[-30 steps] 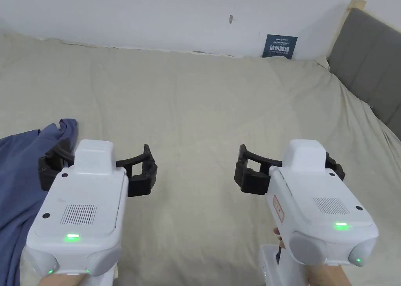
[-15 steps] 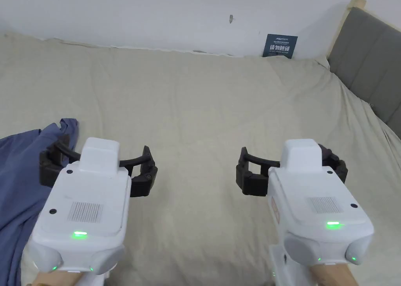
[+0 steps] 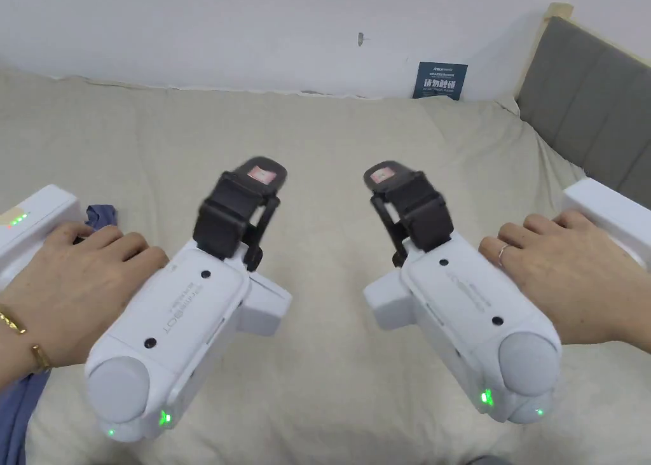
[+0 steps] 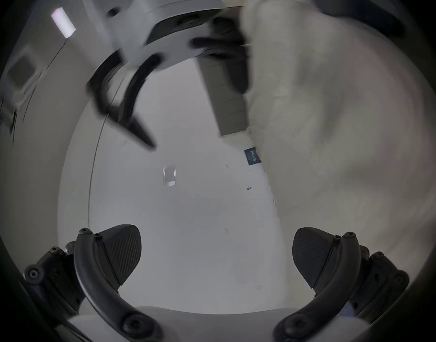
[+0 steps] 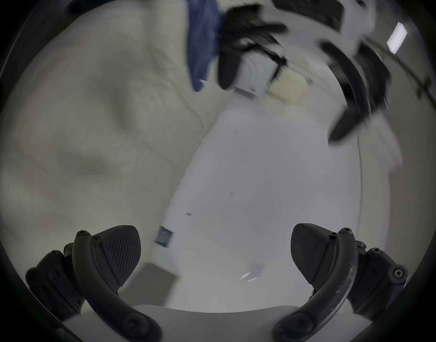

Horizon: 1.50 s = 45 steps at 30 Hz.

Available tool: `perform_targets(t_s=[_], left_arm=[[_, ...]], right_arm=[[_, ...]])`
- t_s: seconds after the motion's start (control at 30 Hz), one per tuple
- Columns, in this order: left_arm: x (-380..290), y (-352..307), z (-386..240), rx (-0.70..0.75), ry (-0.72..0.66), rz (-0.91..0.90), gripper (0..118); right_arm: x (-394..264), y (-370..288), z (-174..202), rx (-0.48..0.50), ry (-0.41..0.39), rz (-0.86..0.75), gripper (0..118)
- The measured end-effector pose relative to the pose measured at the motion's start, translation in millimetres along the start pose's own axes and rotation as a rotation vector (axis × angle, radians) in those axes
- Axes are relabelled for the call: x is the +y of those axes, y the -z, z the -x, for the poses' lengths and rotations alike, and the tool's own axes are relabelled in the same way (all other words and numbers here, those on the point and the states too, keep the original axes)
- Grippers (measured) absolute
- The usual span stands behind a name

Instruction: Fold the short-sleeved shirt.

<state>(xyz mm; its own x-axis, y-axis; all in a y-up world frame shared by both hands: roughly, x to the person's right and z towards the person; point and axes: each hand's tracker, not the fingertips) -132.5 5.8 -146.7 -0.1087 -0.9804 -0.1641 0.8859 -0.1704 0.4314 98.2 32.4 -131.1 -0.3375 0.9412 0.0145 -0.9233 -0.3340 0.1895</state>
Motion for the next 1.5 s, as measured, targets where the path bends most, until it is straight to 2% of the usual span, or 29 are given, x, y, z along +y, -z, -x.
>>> perform_targets(t_s=[0.03,0.07,0.1,0.13,0.2,0.27,0.33,0.37,0.43,0.53,0.63,0.77,0.87,1.07,1.5], left_arm=[[-1,2,10,0.016,-0.142,0.045,118],[-4,4,21,0.030,-0.304,0.093,118],[-7,7,30,0.055,-0.434,0.153,118],[-14,12,42,0.101,-0.599,0.232,118],[-25,14,57,0.190,-0.921,0.319,118],[-35,13,65,0.271,-1.258,0.396,118],[-39,6,63,0.321,-1.471,0.418,118],[-40,0,60,0.337,-1.552,0.408,118],[-38,-2,50,0.348,-1.611,0.437,118],[-29,-6,38,0.314,-1.565,0.473,118],[-27,-12,27,0.279,-1.554,0.495,118],[-28,-15,20,0.258,-1.641,0.556,118],[-31,-16,17,0.260,-1.656,0.571,118],[-29,-16,18,0.258,-1.612,0.565,118],[-26,-17,16,0.233,-1.591,0.553,118]], right_arm=[[-1,0,-14,0.036,0.199,0.032,118],[-4,1,-31,0.084,0.466,0.060,118],[-10,2,-43,0.108,0.691,0.081,118],[-20,2,-56,0.120,0.960,0.098,118],[-39,1,-67,0.106,1.377,0.082,118],[-51,-2,-66,0.038,1.711,0.068,118],[-52,-4,-57,-0.040,1.841,0.105,118],[-52,-4,-48,-0.073,1.873,0.151,118],[-48,-5,-33,-0.110,1.907,0.224,118],[-31,-8,-16,-0.085,1.952,0.297,118],[-23,-10,-5,-0.047,1.943,0.323,118],[-18,-13,-1,-0.021,1.929,0.333,118],[-16,-14,-2,-0.018,1.907,0.327,118],[-13,-13,-4,0.000,1.889,0.303,118],[-13,-13,-1,0.001,1.912,0.312,118]])
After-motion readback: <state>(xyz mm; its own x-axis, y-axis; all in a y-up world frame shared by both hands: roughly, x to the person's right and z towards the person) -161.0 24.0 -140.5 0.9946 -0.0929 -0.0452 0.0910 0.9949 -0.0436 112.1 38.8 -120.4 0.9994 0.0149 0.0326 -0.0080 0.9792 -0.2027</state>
